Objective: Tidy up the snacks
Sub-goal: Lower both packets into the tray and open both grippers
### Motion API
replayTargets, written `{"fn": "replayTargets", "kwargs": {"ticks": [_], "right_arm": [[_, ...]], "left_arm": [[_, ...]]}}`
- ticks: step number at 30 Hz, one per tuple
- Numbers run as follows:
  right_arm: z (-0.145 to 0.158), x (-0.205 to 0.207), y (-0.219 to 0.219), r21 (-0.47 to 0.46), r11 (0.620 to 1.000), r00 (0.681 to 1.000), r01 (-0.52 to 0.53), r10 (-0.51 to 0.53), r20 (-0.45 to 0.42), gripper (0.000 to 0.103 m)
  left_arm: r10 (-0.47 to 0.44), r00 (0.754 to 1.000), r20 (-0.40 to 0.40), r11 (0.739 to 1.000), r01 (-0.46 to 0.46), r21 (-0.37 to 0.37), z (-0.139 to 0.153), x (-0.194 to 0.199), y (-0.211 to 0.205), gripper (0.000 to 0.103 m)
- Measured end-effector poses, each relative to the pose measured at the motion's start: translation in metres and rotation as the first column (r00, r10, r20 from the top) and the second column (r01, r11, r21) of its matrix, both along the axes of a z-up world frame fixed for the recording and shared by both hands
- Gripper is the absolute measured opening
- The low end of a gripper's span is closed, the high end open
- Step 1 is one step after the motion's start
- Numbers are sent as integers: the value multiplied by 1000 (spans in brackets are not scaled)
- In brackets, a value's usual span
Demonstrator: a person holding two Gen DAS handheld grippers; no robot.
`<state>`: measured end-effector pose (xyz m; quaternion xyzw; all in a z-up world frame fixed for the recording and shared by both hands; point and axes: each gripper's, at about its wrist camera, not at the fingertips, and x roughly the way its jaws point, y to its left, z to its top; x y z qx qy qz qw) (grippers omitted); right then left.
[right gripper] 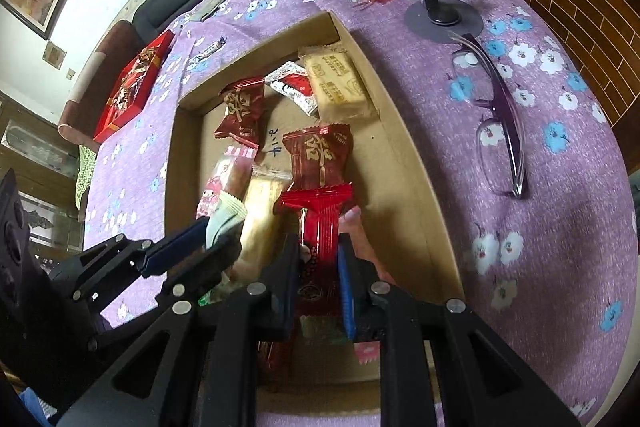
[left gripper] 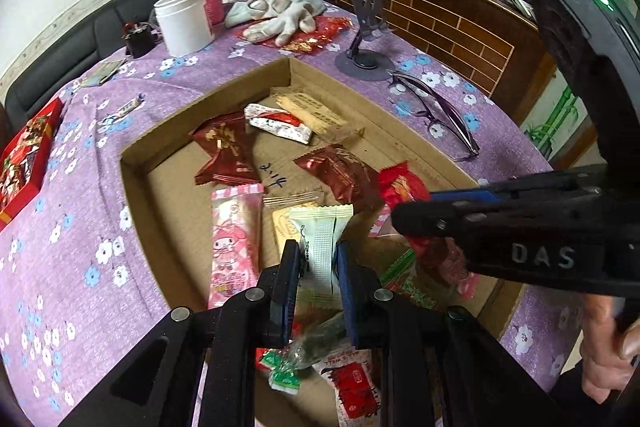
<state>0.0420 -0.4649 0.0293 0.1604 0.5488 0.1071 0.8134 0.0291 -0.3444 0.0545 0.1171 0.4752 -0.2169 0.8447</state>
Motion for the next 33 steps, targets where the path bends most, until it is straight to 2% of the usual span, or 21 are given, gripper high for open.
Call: {"fn": "replayTargets", "kwargs": {"ticks": [19, 33], "right_arm": [[-18, 27, -3, -51, 999, 1000, 15, -16, -7, 17], [-16, 24, -5, -50, 998, 1000, 28, -28, -2, 18]], "left_arm": [[-40, 999, -23, 999, 41, 36, -17, 11, -15, 19], [-42, 999, -18, 998, 42, 41, -18, 10, -14, 19]]}}
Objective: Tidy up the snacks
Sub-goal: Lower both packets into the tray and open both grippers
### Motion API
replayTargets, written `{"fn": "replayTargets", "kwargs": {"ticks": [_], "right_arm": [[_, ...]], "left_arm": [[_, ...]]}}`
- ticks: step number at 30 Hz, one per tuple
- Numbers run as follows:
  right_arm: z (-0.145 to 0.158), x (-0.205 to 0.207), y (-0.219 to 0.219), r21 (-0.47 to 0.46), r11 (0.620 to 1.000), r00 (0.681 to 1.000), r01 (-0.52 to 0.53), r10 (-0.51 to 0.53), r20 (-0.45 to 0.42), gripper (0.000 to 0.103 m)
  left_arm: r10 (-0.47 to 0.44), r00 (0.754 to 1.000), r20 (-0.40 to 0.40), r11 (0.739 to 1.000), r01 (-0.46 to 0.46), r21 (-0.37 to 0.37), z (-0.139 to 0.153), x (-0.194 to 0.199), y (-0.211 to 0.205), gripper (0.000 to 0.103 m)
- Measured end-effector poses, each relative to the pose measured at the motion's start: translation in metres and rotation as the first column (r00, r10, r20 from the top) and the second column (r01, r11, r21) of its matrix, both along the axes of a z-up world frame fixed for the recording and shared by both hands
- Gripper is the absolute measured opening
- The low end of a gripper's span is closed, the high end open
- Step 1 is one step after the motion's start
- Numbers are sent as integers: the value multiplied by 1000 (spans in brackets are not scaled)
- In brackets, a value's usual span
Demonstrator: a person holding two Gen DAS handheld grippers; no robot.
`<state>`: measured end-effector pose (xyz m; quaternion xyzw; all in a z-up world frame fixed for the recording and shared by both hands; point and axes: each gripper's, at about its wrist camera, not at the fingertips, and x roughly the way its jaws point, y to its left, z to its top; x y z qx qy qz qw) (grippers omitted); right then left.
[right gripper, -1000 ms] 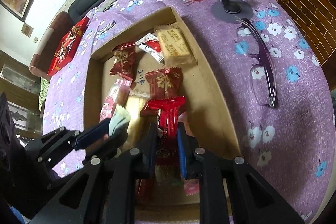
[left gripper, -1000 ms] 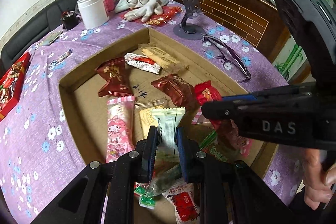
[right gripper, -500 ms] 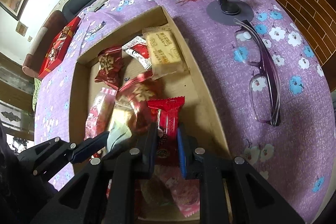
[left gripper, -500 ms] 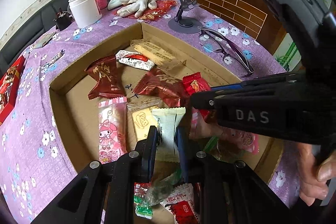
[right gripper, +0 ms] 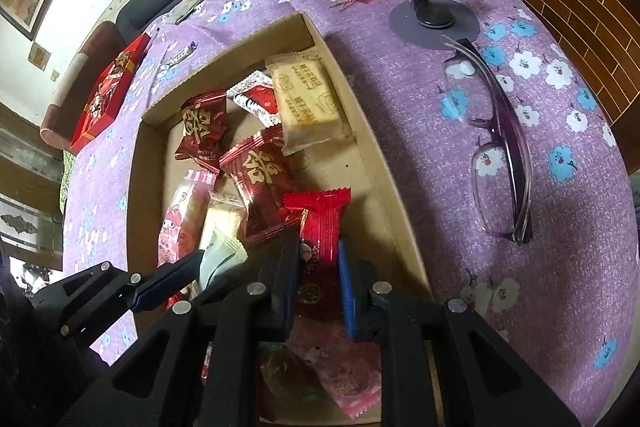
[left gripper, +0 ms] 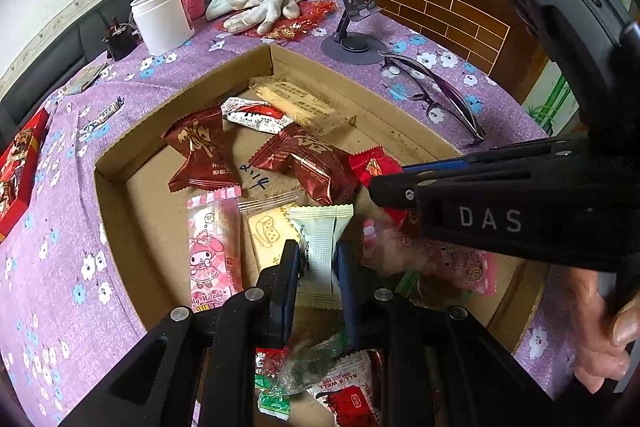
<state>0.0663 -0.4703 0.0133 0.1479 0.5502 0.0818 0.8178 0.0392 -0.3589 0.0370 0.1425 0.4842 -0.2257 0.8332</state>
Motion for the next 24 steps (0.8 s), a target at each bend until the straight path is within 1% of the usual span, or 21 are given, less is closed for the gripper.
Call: {"fn": "replayTargets", "kwargs": {"ticks": [4, 6, 8, 10, 12, 15, 17, 19, 22, 24], "right_arm": [[2, -3, -2, 2, 1000, 1000, 6, -6, 3, 18], [4, -4, -2, 2, 1000, 1000, 10, -10, 7, 19], [6, -7, -3, 4, 1000, 1000, 13, -14, 10, 19], [9, -10, -5, 6, 1000, 1000, 16, -17, 13, 21], [10, -13, -5, 5, 1000, 1000, 21, -22, 17, 24], [13, -17, -6, 3, 1000, 999, 28, -28, 23, 24], [14, -20, -7, 1, 999, 999, 34, -34, 26, 25], [16, -23, -7, -2, 999, 999, 40, -39, 30, 25], [19, -28, -7, -8, 999, 998, 47, -47, 36, 26], [21, -31, -7, -11, 999, 998, 53, -52, 40, 26]], "left_arm": [[-1, 1000, -8, 1000, 1, 4, -1, 0, -1, 22], [0, 1000, -8, 1000, 0, 0, -1, -1, -1, 26], [1, 1000, -5, 1000, -1, -4, 0, -1, 0, 37], [0, 1000, 0, 1000, 0, -8, 2, -2, -1, 41], [-4, 1000, 2, 1000, 4, -9, 3, -3, -1, 41], [-6, 1000, 6, 1000, 6, -7, 3, -5, -2, 44], [-7, 1000, 10, 1000, 7, -8, 4, -6, -2, 53], [-6, 1000, 20, 1000, 6, -8, 6, -7, -2, 57], [-6, 1000, 22, 1000, 6, -12, 8, -9, -2, 58], [-6, 1000, 25, 1000, 6, -13, 9, -10, -1, 62]]}}
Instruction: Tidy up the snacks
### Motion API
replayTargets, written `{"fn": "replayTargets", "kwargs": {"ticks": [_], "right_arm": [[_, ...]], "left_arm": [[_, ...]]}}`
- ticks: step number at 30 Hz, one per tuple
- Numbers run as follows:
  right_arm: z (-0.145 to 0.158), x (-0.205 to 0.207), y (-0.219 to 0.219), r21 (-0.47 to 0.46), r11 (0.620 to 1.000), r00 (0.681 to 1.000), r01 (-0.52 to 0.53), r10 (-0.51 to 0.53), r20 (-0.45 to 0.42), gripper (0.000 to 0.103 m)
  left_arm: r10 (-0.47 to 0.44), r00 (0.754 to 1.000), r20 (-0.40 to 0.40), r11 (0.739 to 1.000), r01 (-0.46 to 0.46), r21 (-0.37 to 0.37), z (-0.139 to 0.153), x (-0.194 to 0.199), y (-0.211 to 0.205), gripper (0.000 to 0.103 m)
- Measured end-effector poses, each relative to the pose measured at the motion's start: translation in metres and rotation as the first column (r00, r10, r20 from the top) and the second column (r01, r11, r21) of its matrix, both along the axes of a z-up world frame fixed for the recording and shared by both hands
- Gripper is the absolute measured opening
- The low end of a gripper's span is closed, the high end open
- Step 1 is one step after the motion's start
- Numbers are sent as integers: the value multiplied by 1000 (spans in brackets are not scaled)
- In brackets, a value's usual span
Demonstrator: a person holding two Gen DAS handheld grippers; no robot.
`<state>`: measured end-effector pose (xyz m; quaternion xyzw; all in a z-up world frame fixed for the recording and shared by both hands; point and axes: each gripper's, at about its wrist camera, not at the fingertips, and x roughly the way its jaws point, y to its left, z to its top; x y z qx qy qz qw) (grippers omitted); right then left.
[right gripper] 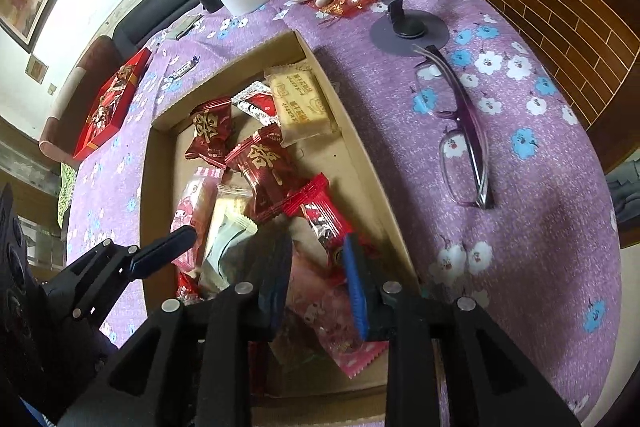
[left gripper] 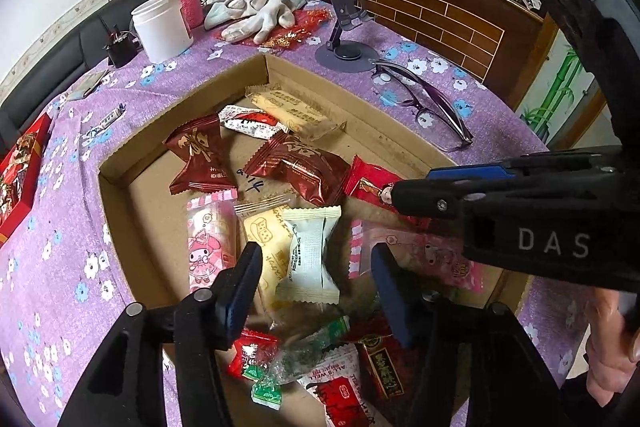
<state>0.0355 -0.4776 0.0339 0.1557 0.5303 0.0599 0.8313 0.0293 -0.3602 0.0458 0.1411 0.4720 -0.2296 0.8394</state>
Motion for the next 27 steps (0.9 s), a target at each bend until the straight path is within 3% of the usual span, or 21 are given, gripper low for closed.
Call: {"fn": "replayTargets", "kwargs": {"ticks": [2, 6, 10, 27], "right_arm": [[1, -3, 0, -4, 1000, 1000, 5, -5, 4, 27], [4, -11, -3, -5, 1000, 1000, 22, -22, 11, 30], [7, -18, -5, 0, 999, 999, 44, -44, 18, 32], [31, -45, 2, -21, 994, 990, 112, -109, 90, 60]], "left_arm": [[2, 1000, 4, 1000, -2, 0, 1, -2, 0, 69], [3, 1000, 16, 1000, -3, 9, 2, -5, 1, 71], [11, 999, 36, 1000, -12, 17, 4, -10, 2, 85], [42, 989, 141, 998, -48, 44, 23, -22, 25, 98]]}}
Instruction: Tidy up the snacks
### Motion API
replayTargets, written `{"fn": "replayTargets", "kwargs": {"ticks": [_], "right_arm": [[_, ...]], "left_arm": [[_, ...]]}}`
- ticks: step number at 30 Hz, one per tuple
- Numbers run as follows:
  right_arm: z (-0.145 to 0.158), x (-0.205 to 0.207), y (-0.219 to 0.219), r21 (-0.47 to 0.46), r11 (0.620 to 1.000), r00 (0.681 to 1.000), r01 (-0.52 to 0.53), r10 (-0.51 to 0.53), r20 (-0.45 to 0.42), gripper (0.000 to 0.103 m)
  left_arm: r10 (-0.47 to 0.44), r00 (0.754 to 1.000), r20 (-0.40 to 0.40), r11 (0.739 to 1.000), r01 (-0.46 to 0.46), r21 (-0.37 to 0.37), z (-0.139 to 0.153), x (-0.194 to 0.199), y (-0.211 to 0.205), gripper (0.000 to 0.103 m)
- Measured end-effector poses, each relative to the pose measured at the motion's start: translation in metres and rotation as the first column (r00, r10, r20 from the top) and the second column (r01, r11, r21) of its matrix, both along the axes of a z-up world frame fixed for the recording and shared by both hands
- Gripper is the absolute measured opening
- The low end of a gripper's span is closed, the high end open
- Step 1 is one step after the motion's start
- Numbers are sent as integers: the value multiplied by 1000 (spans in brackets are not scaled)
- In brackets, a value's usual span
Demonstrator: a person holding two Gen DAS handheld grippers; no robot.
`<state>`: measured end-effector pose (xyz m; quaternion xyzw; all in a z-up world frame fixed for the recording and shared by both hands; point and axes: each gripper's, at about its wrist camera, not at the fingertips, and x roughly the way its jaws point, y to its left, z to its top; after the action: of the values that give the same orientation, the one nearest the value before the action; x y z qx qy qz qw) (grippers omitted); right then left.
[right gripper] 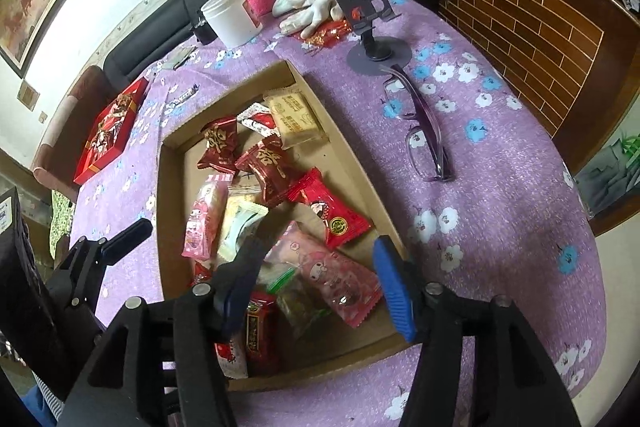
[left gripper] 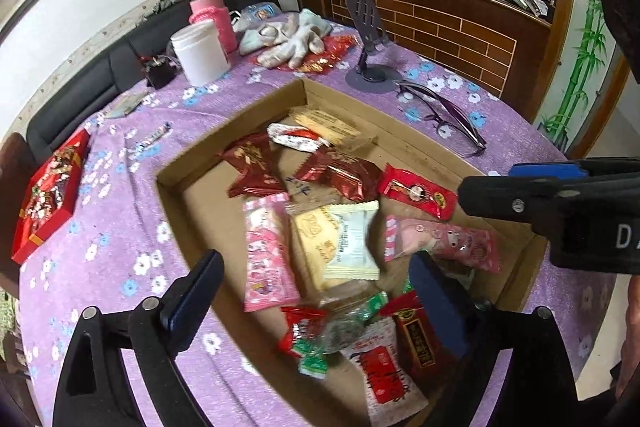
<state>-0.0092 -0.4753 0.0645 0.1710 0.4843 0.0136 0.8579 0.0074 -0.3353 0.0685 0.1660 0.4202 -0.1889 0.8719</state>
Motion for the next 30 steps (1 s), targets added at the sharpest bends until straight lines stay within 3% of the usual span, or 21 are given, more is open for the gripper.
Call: {"fn": "replayTargets", "kwargs": {"ticks": [7, 30], "right_arm": [[8, -12, 6, -28, 999, 1000, 15, -15, 20, 70], [17, -58, 58, -156, 988, 999, 3, 5, 54, 76]], "left_arm": [[8, 1000, 27, 999, -9, 33, 4, -6, 14, 102], [103, 993, 63, 993, -107, 50, 26, -20, 103, 102]]}}
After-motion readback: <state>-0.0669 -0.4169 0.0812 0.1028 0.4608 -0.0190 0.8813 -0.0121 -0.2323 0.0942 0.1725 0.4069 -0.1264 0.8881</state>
